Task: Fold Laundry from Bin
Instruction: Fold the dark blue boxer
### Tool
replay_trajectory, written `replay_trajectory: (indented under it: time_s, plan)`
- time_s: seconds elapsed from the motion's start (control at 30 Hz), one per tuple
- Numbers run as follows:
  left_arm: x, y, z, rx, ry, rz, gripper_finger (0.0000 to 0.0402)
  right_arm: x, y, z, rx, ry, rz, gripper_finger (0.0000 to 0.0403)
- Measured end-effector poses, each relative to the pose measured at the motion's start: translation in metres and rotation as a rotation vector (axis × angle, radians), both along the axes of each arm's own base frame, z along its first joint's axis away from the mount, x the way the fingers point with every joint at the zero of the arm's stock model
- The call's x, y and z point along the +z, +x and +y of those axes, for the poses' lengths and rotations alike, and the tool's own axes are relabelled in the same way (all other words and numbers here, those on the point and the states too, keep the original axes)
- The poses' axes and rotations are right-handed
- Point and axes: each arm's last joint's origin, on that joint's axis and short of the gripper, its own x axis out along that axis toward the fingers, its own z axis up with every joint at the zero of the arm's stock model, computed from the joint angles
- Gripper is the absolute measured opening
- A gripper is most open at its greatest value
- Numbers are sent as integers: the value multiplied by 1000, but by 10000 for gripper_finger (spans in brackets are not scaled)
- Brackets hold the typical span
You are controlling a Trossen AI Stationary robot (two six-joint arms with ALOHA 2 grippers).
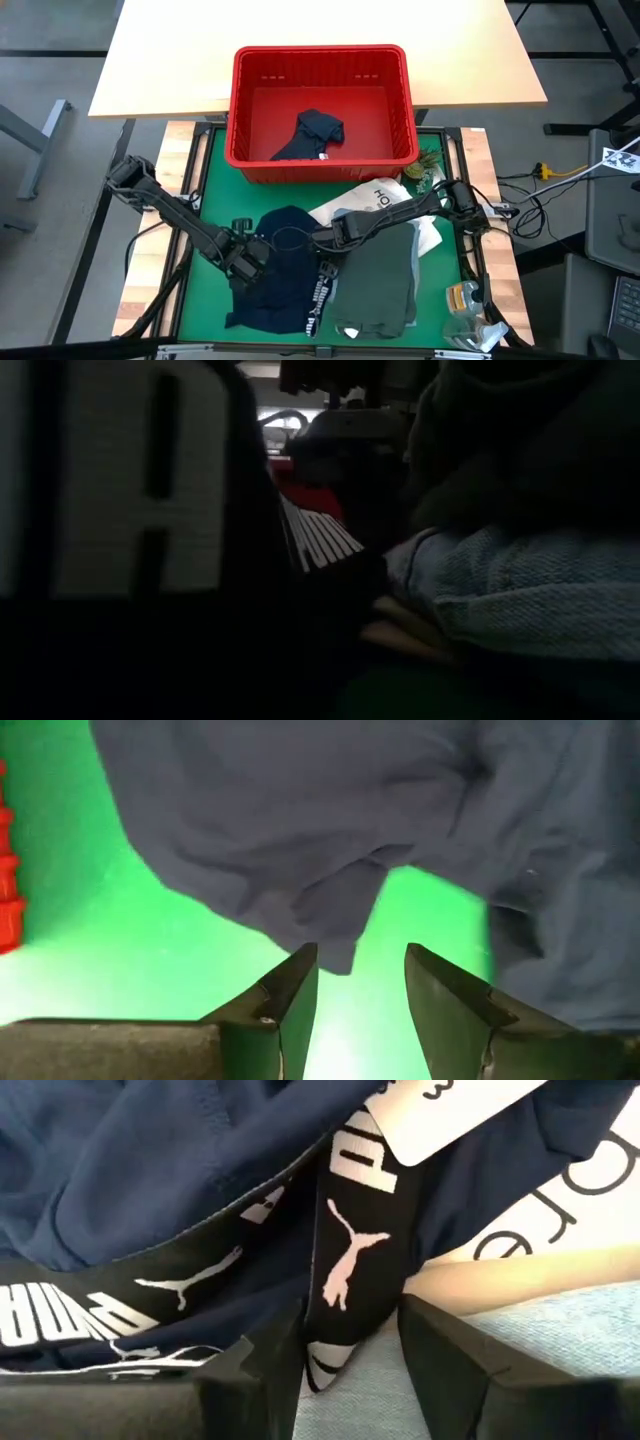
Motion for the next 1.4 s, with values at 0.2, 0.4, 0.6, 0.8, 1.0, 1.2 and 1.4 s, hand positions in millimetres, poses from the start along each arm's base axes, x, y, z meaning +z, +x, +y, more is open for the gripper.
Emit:
replay_trajectory:
  time_s: [0.2, 0.4, 0.6, 0.8, 1.0, 1.2, 1.4]
  plan:
    - [-24, -22, 9, 139, -11, 11, 144, -2, 0, 0, 0, -2, 9, 156]
    - [-55, -42, 22, 293, -8, 21, 144, -2, 0, -1, -1, -2, 9, 110]
    - [-68, -45, 30, 337, -59, -39, 144, -2, 0, 0, -1, -1, 7, 65]
    - [-59, -43, 33, 325, -115, -109, 144, -2, 0, 0, -1, -1, 6, 42]
    - [-50, -45, 35, 328, -149, -170, 144, -2, 0, 0, -1, -1, 5, 37]
    - [-65, -45, 35, 346, -188, -238, 144, -2, 0, 0, -1, -1, 5, 37]
    - [-87, -56, 42, 384, -198, -220, 144, -2, 0, 0, 1, 8, 7, 19]
